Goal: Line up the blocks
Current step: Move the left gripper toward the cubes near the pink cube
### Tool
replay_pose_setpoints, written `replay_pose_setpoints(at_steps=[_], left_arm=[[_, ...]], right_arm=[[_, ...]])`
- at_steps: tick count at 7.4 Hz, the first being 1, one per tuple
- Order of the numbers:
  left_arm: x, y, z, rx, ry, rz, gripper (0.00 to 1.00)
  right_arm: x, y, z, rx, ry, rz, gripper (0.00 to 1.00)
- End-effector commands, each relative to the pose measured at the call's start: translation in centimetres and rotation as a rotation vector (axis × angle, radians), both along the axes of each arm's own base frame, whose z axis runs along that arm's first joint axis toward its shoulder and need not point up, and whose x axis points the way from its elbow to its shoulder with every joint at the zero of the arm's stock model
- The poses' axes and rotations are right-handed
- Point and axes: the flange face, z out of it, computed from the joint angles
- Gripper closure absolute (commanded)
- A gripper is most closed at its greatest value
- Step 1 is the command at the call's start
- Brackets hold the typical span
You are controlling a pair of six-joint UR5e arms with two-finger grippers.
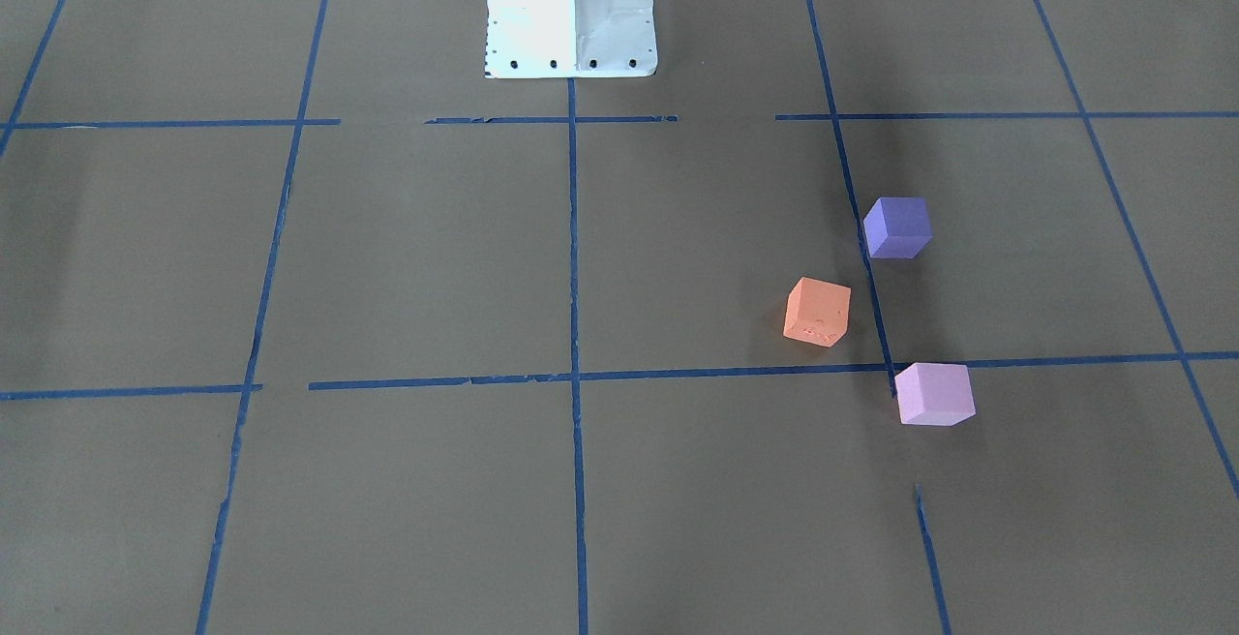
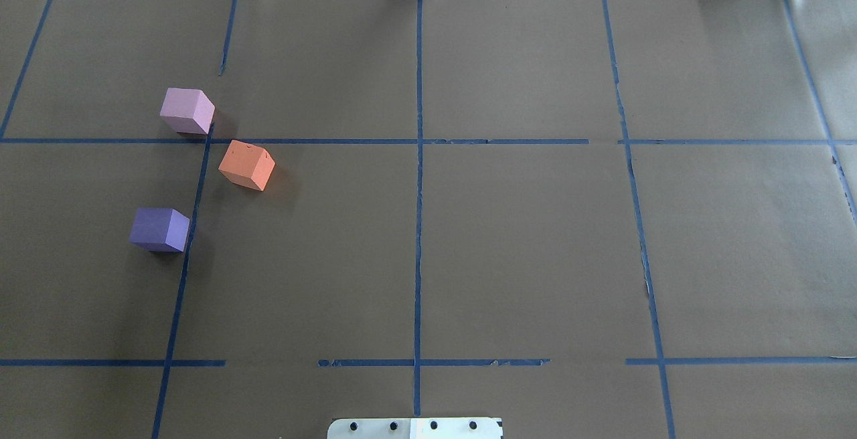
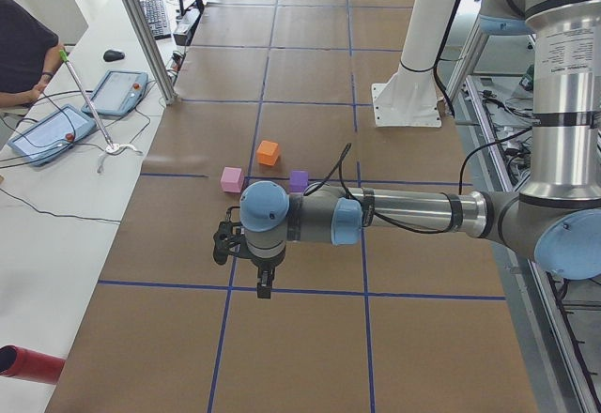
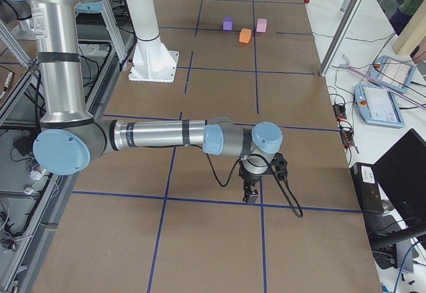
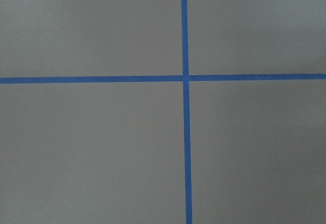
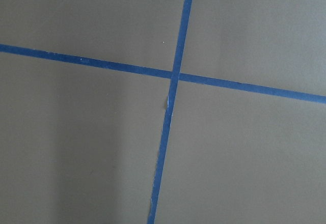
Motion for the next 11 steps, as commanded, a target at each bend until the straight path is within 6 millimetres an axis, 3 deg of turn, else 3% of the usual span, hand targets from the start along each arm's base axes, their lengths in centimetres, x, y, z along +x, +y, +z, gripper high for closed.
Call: replay_pose_setpoints(at_steps=[1, 6, 9, 10, 11], left_arm=[[0.0, 0.5, 0.5, -0.020, -0.003, -0.007, 0.00], [0.1, 0.3, 0.3, -0.006, 0.001, -0.006, 0.00], [3.5, -2.3, -2.4, 0.044, 0.002, 0.065, 0.00], [4.6, -4.0, -4.2, 0.026, 0.003, 0.036, 0.00], [8.2, -6.6, -7.1, 0.045, 0.005, 0.067, 0.00]], right_arm=[[0.0, 0.0, 0.0, 0.000, 0.000, 0.000, 0.00], [0.0, 0.0, 0.0, 0.000, 0.000, 0.000, 0.00], [0.0, 0.0, 0.0, 0.000, 0.000, 0.000, 0.00], [0.0, 0.0, 0.0, 0.000, 0.000, 0.000, 0.00], [0.0, 0.0, 0.0, 0.000, 0.000, 0.000, 0.00]])
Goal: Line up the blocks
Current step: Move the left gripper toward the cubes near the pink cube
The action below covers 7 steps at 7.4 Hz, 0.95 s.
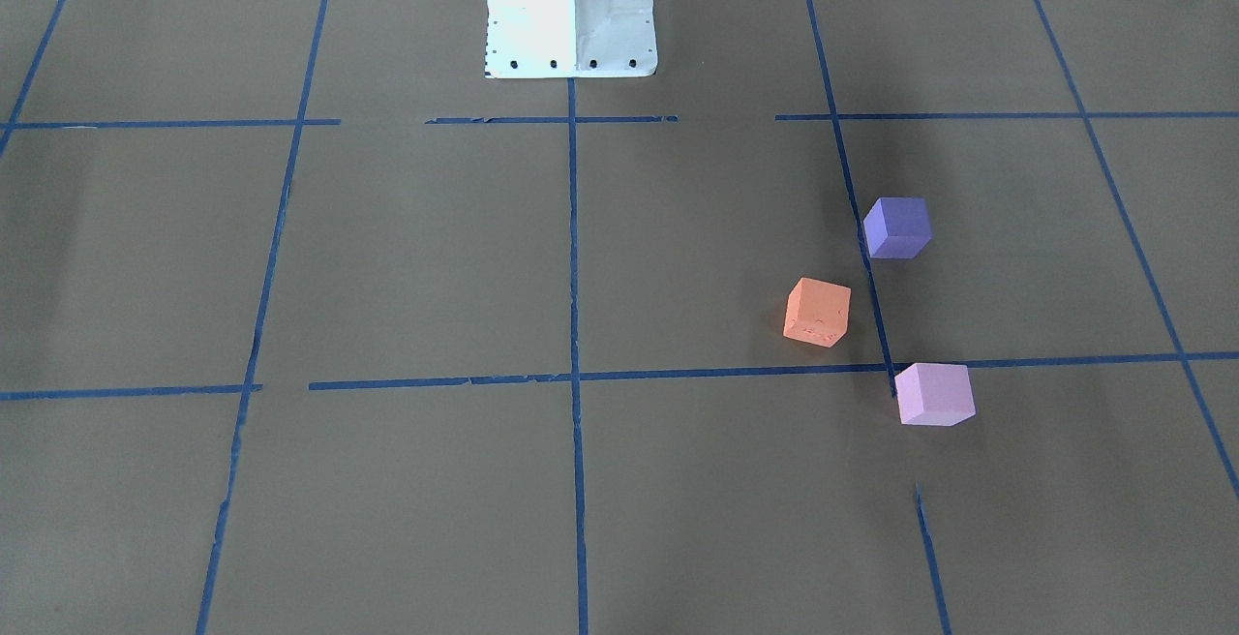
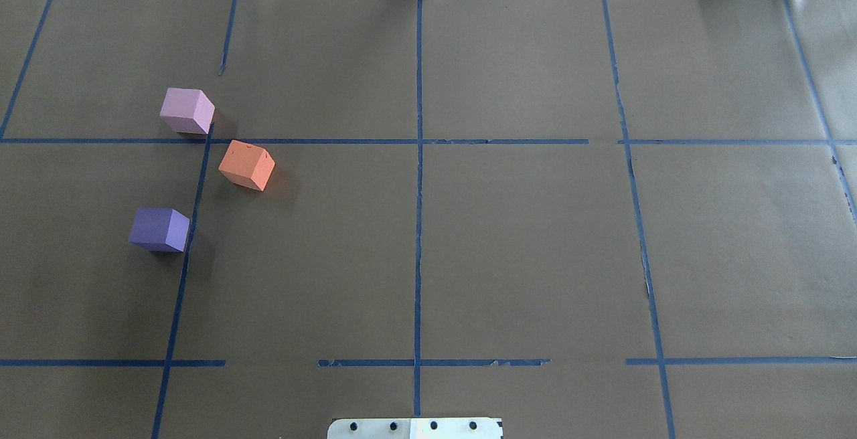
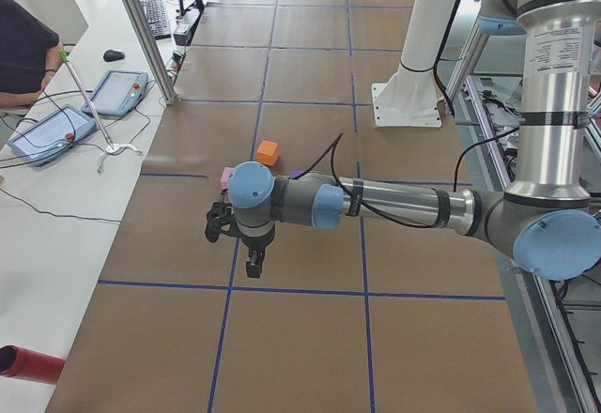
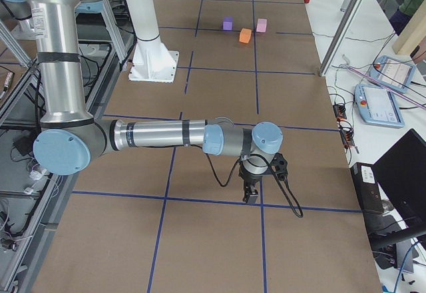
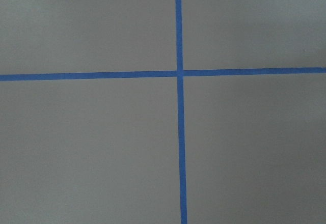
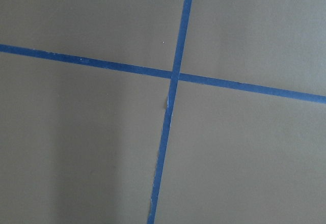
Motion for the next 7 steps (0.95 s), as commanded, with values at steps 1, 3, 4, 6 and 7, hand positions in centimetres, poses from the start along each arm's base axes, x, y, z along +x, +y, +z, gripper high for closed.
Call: replay_pose_setpoints(at_steps=[1, 3, 4, 6, 7], left_arm=[[7.5, -4.9, -6.4, 0.044, 0.013, 0.059, 0.00], [16.7, -7.8, -13.4, 0.042, 0.049, 0.098, 0.00], [20.2, -7.9, -15.3, 0.015, 0.062, 0.103, 0.00], [26.4, -7.7, -17.8, 0.109, 0.065, 0.176, 0.00], [30.1, -7.9, -19.6, 0.104, 0.072, 0.198, 0.00]], right_arm=[[0.0, 0.0, 0.0, 0.000, 0.000, 0.000, 0.00], [0.0, 0.0, 0.0, 0.000, 0.000, 0.000, 0.00], [0.0, 0.0, 0.0, 0.000, 0.000, 0.000, 0.00], [0.0, 0.0, 0.0, 0.000, 0.000, 0.000, 0.00], [0.0, 0.0, 0.0, 0.000, 0.000, 0.000, 0.00]])
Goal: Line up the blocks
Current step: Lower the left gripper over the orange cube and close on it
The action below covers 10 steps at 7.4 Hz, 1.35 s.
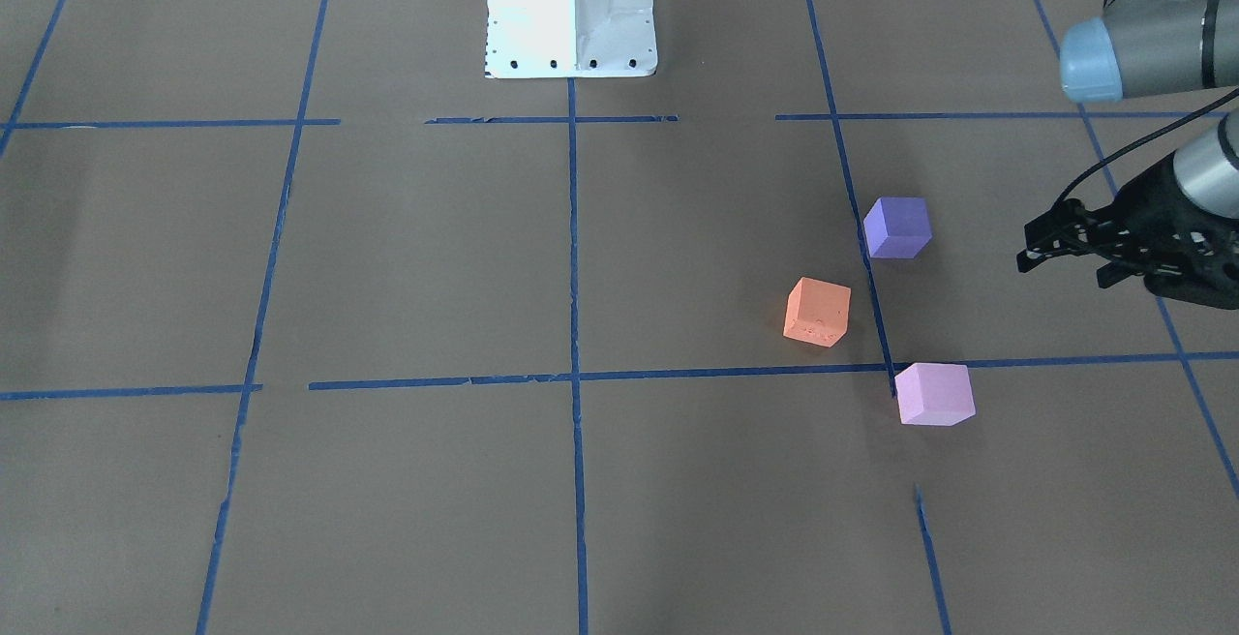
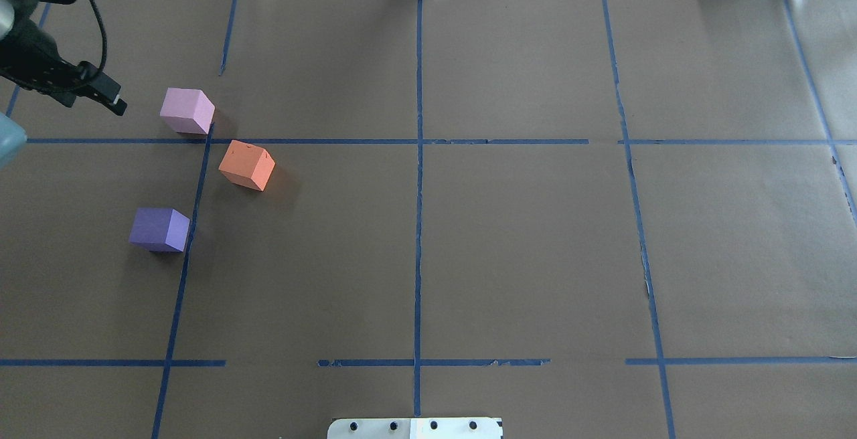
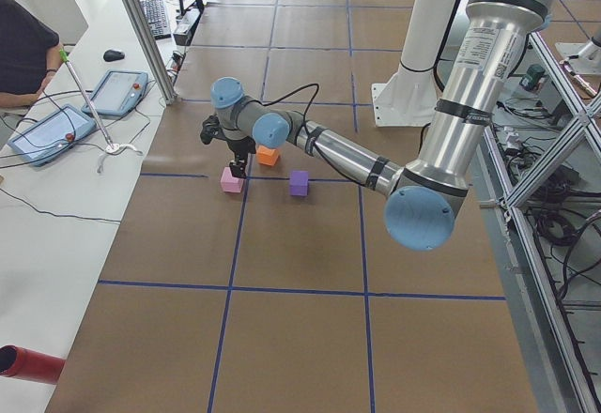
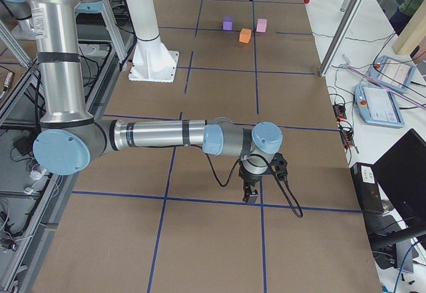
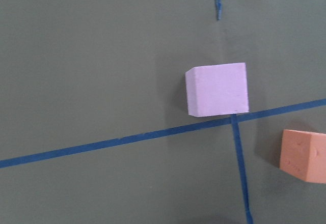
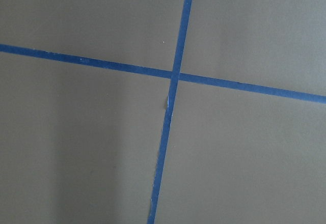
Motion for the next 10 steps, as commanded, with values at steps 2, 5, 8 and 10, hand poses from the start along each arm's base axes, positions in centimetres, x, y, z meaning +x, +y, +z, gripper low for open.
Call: replay_pose_setpoints(at_steps=[2, 5, 8, 10], left_arm=[[9.9, 0.2, -4.2, 0.012, -0.001, 0.067, 0.00], [14.7, 0.8, -4.8, 0.033, -0.011, 0.098, 0.00], [17.7, 1.1, -3.7, 0.016, 0.014, 0.094, 0.00], [18.6, 1.5, -3.3, 0.016, -0.006, 0.085, 0.00]], right_arm=[[0.0, 0.0, 0.0, 0.000, 0.000, 0.000, 0.00], [0.0, 0.0, 0.0, 0.000, 0.000, 0.000, 0.00], [0.0, 0.0, 0.0, 0.000, 0.000, 0.000, 0.00], [0.0, 0.0, 0.0, 0.000, 0.000, 0.000, 0.00]])
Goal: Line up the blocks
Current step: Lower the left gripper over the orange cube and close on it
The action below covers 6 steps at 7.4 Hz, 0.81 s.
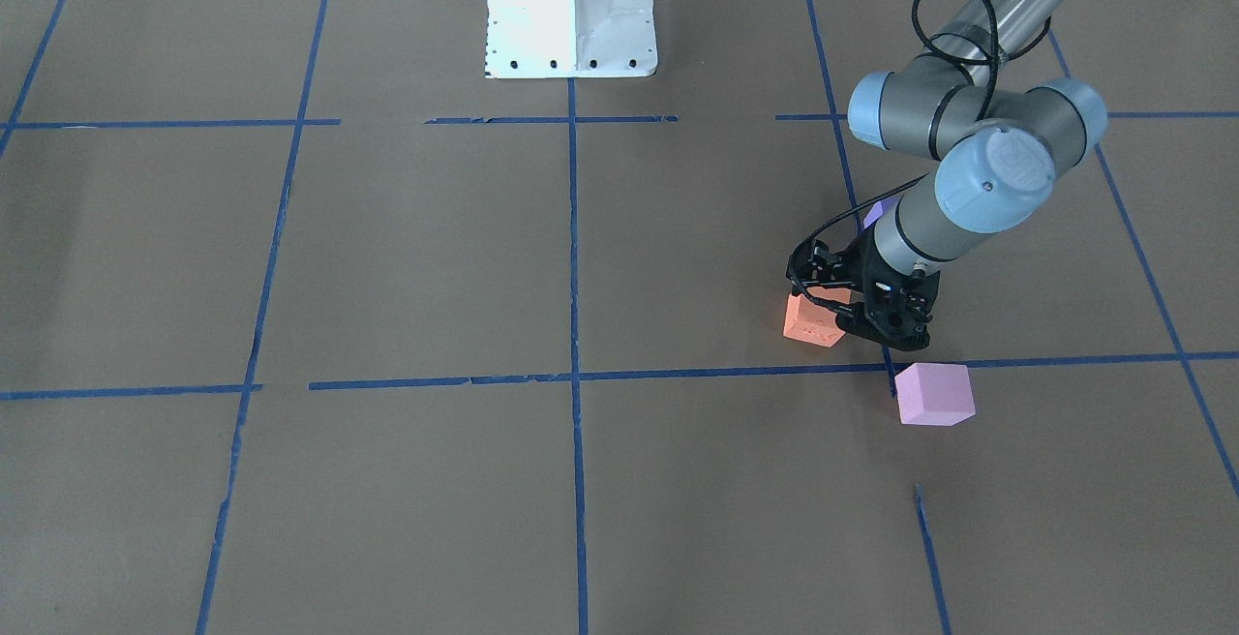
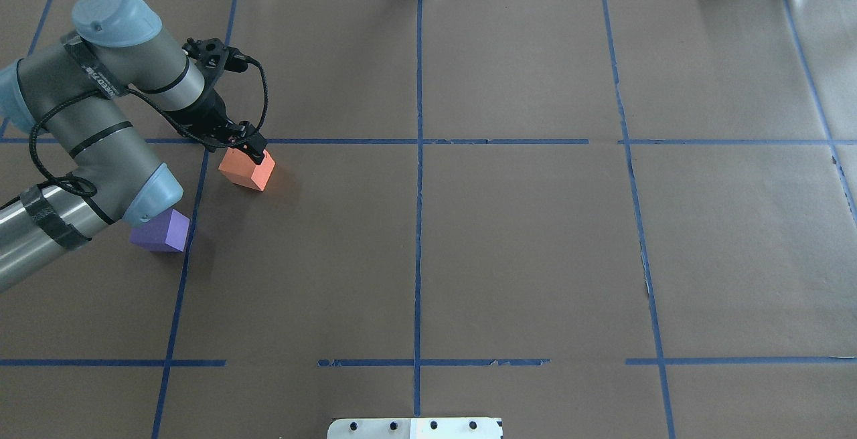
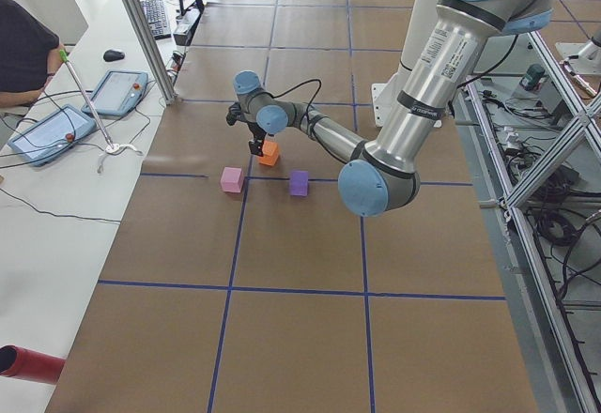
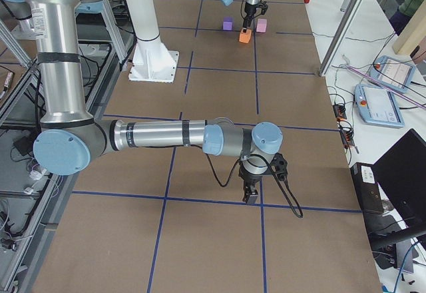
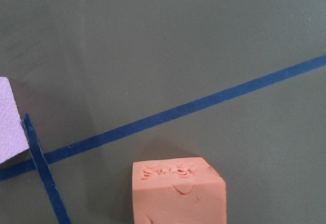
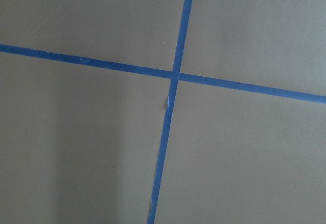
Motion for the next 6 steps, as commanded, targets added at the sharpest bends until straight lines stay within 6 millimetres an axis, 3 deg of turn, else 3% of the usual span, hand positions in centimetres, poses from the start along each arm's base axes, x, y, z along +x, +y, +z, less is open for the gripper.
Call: replay_pose_setpoints(at_steps=[1, 6], left_arm=[[0.7, 0.2, 0.2, -0.023, -0.010, -0.022, 0.00], [2.7, 0.8, 1.4, -0.059, -0.039, -0.025, 0.00]], right_arm=[[0.0, 0.0, 0.0, 0.000, 0.000, 0.000, 0.00], [0.0, 0.0, 0.0, 0.000, 0.000, 0.000, 0.00]])
